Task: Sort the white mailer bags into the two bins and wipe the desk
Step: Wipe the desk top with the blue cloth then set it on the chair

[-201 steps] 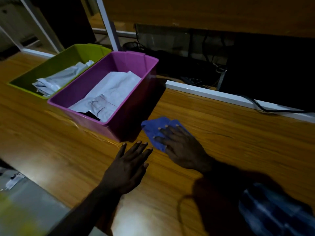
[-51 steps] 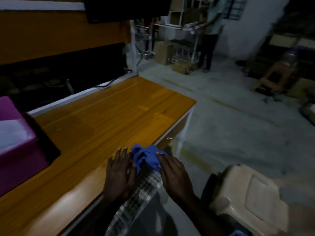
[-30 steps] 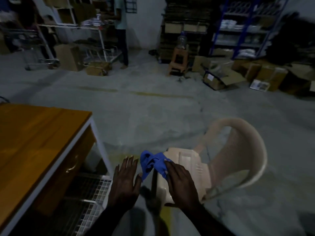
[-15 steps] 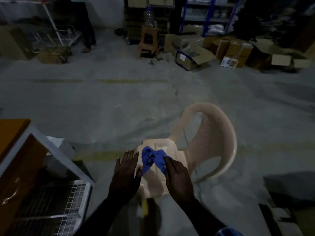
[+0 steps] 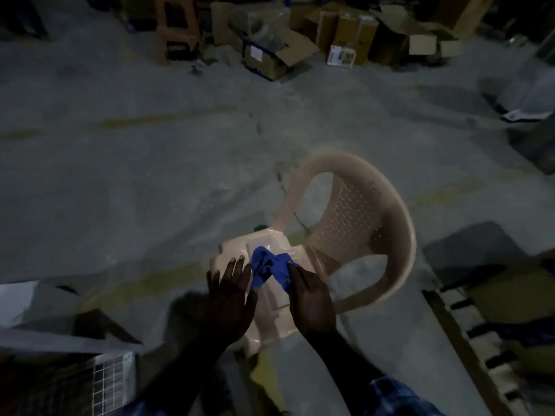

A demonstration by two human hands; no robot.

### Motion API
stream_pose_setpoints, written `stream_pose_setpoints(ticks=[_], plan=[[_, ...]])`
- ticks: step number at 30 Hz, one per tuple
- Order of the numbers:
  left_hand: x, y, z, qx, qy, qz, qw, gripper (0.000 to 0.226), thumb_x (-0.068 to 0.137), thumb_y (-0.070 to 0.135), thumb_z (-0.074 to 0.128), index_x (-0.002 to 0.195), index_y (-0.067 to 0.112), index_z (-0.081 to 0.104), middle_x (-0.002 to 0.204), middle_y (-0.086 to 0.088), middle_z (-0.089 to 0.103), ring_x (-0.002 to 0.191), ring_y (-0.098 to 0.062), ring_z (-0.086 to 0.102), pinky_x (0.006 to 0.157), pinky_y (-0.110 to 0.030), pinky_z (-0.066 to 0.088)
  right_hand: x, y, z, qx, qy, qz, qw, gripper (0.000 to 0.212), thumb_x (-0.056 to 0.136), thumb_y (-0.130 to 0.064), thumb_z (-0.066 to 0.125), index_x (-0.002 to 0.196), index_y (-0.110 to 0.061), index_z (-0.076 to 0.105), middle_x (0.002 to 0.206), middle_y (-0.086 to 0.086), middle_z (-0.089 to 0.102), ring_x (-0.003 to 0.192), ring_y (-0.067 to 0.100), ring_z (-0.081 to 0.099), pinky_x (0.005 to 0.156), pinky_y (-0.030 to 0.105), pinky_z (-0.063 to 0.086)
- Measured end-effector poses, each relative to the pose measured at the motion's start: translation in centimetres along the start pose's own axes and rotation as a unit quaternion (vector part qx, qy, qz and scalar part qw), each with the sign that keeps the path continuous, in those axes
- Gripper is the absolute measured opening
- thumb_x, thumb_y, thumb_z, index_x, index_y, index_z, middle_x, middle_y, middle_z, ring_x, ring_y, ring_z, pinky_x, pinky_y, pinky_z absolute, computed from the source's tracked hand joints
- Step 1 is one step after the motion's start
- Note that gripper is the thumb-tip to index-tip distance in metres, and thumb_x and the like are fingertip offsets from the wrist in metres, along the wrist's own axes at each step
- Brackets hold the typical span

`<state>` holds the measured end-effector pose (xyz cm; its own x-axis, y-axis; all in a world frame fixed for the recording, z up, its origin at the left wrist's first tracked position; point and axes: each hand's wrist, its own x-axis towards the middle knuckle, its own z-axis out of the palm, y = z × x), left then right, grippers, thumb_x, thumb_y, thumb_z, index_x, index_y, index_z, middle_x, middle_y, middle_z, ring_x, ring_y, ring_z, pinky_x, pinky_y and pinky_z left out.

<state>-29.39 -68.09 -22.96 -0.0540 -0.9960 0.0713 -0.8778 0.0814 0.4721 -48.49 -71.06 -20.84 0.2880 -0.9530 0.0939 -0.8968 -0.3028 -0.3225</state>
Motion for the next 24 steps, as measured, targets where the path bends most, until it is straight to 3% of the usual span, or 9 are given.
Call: stream_pose_setpoints(ticks=[4, 8, 13, 17, 24], plan=[[2.6, -2.5, 1.9, -0.008, -0.026, 0.022, 0.999, 0.055, 0.098, 0.045, 0.021, 0.144, 0.017, 0.034, 0.148, -0.01, 0.04, 0.138, -0.025, 0.031, 0.104, -0.058, 0.036, 1.8, 0.1, 2.3, -0.013, -0.01, 0.038, 0.999, 0.049, 0.071, -0.008, 0.071, 0.119, -0.003, 0.063, 0.1, 0.016, 0.069, 0.081, 0.033, 0.066, 0.064, 0.037, 0.055], [4.7, -4.4, 4.5, -0.022, -0.033, 0.037, 0.999, 0.054, 0.099, 0.042, 0.022, 0.143, 0.012, 0.035, 0.145, -0.016, 0.042, 0.135, -0.03, 0.035, 0.105, -0.054, 0.035, 3.2, 1.4, 5.7, -0.014, -0.038, 0.063, 0.997, 0.046, 0.083, -0.02, 0.047, 0.122, -0.003, 0.061, 0.106, 0.018, 0.068, 0.085, 0.037, 0.065, 0.064, 0.04, 0.054], [6.6, -7.5, 9.2, -0.027, -0.059, 0.002, 0.998, 0.055, 0.091, 0.035, 0.038, 0.141, 0.014, 0.034, 0.144, -0.016, 0.045, 0.134, -0.031, 0.036, 0.1, -0.06, 0.04, 5.3, 3.2, 10.6, -0.02, -0.026, 0.067, 0.997, 0.043, 0.082, -0.017, 0.048, 0.12, -0.001, 0.061, 0.101, 0.021, 0.067, 0.079, 0.041, 0.064, 0.057, 0.042, 0.053], [7.1, -9.4, 12.4, -0.022, -0.069, -0.018, 0.997, 0.056, 0.091, 0.037, 0.038, 0.143, 0.018, 0.029, 0.145, -0.015, 0.043, 0.135, -0.032, 0.037, 0.104, -0.058, 0.035, 6.5, 4.2, 14.3, -0.017, -0.023, 0.056, 0.998, 0.048, 0.083, -0.019, 0.041, 0.123, 0.0, 0.058, 0.105, 0.022, 0.066, 0.085, 0.042, 0.062, 0.061, 0.044, 0.054], [7.6, -11.7, 17.4, -0.008, -0.081, -0.042, 0.996, 0.059, 0.092, 0.038, 0.034, 0.144, 0.01, 0.037, 0.149, -0.014, 0.038, 0.138, -0.033, 0.034, 0.111, -0.054, 0.024, 8.4, 6.3, 21.1, -0.012, -0.042, 0.085, 0.995, 0.049, 0.085, -0.02, 0.042, 0.129, -0.002, 0.053, 0.111, 0.019, 0.064, 0.091, 0.041, 0.06, 0.069, 0.046, 0.052]])
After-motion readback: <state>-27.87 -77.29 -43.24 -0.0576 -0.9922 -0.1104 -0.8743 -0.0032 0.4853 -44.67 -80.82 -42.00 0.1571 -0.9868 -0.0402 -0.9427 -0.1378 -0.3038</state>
